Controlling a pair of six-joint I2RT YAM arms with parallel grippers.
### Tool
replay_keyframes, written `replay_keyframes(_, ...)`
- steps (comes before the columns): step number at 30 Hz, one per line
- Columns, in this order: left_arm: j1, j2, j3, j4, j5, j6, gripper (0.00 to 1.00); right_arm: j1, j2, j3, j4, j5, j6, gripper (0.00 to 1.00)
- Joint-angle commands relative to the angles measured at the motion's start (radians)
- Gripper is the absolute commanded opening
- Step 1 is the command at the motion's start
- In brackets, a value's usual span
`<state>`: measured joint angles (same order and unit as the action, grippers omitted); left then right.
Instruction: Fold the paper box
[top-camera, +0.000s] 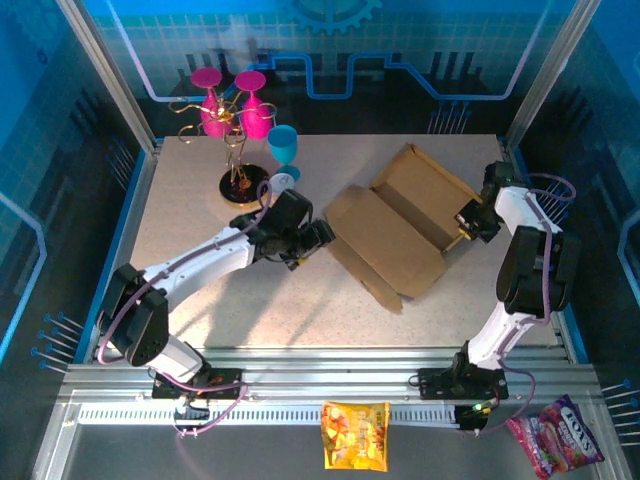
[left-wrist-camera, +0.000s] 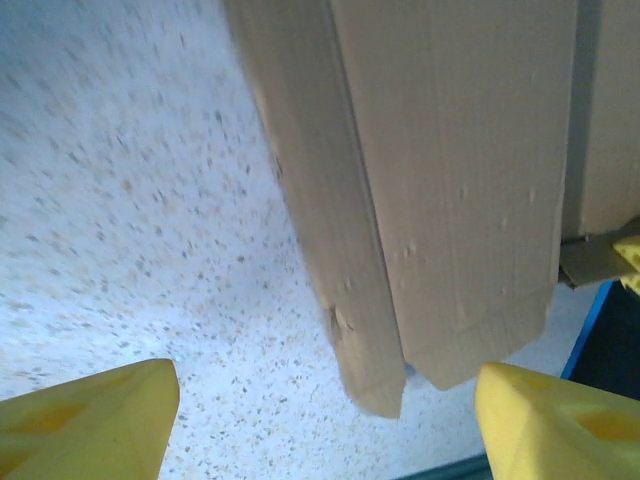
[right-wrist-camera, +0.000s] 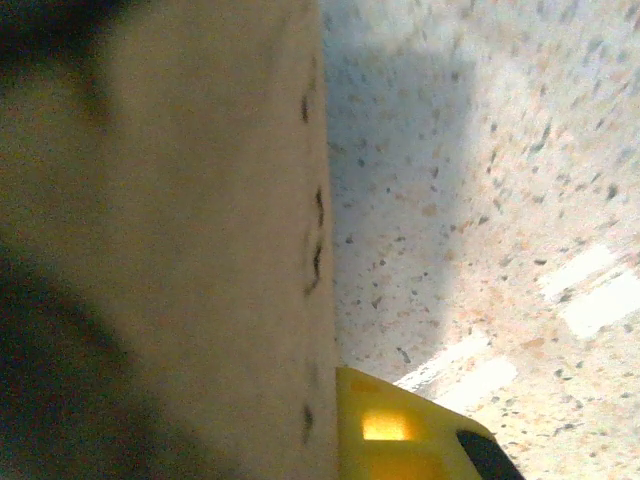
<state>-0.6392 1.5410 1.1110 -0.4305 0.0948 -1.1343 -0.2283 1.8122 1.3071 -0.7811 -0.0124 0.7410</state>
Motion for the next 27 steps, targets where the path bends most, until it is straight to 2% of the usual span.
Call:
replay_keyframes(1, -0.038, 0.040, -0.035, 0.257, 0.091, -0.117, 0.80, -0.008, 0.038, 0.023, -0.061, -0.112, 0.087, 0.00)
replay_keyframes(11, -0.097, 0.141, -0.106, 0.441, 0.120, -0.210, 0.81, -0.031, 0.094, 0.010, -0.016, -0.280, 0.270, 0.00)
replay_keyframes(15, -0.110, 0.147, -0.132, 0.475, 0.078, -0.220, 0.81, -0.027, 0.102, 0.014, -0.004, -0.328, 0.324, 0.00)
replay_keyframes(19, -0.107, 0.153, -0.173, 0.577, 0.027, -0.218, 0.81, -0.025, 0.105, 0.024, -0.017, -0.334, 0.331, 0.00)
replay_keyframes(23, -0.082, 0.179, -0.166, 0.619, -0.008, -0.173, 0.78, -0.025, 0.099, 0.021, -0.025, -0.342, 0.329, 0.00)
replay_keyframes(27, -0.051, 0.211, -0.155, 0.682, -0.006, -0.122, 0.67, -0.023, 0.092, 0.014, -0.025, -0.345, 0.327, 0.00)
